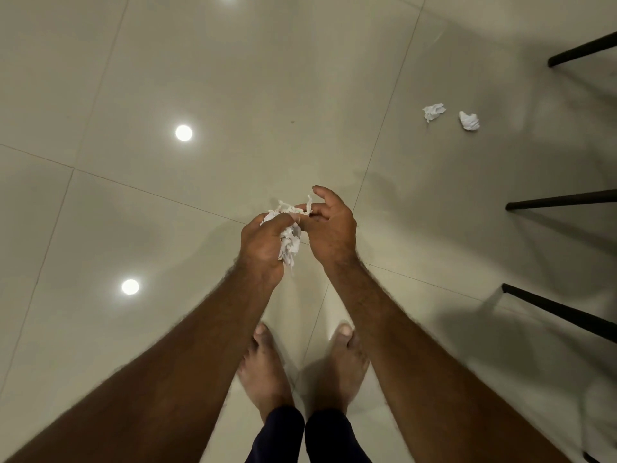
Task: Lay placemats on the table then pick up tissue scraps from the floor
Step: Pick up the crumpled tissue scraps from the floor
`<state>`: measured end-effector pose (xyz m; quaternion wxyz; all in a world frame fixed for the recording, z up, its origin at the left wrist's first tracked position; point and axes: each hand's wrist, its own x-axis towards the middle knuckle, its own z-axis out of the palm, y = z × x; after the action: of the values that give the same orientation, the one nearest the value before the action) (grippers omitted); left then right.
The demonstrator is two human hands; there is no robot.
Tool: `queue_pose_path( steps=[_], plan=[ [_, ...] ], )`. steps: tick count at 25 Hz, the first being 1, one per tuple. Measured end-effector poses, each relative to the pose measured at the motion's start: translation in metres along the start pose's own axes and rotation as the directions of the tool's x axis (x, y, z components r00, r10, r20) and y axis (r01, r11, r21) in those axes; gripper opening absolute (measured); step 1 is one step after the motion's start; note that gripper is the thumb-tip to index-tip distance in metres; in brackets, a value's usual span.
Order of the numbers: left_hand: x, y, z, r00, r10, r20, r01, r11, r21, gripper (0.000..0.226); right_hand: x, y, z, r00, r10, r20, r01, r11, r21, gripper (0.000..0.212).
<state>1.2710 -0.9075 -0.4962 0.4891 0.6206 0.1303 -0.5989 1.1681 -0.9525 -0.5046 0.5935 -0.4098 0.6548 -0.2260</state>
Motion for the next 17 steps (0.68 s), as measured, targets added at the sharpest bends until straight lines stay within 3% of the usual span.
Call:
queue_pose_path(
  steps=[6, 10, 13, 17],
  plan=[
    [-0.041, -0.008, 0.017, 0.980, -0.083, 0.181, 0.086, 0.996, -0.009, 0.009, -0.045, -0.018, -0.035, 0.987, 0.158, 0.015, -0.159, 0.974, 0.163, 0.070],
    [-0.066, -0.015, 0.019, 0.952, -0.149, 0.268, 0.154, 0.988, 0.001, 0.021, -0.068, -0.022, -0.056, 0.979, 0.201, 0.017, -0.202, 0.969, 0.144, 0.066],
    [-0.080, -0.021, 0.025, 0.962, -0.173, 0.210, 0.181, 0.983, -0.023, 0.026, -0.082, -0.026, -0.063, 0.983, 0.183, 0.004, -0.183, 0.982, 0.051, 0.057],
    [-0.087, -0.018, 0.030, 0.994, -0.108, 0.031, 0.106, 0.992, 0.062, 0.024, -0.089, -0.034, -0.065, 0.991, 0.130, 0.012, -0.130, 0.991, -0.027, 0.058]
  ],
)
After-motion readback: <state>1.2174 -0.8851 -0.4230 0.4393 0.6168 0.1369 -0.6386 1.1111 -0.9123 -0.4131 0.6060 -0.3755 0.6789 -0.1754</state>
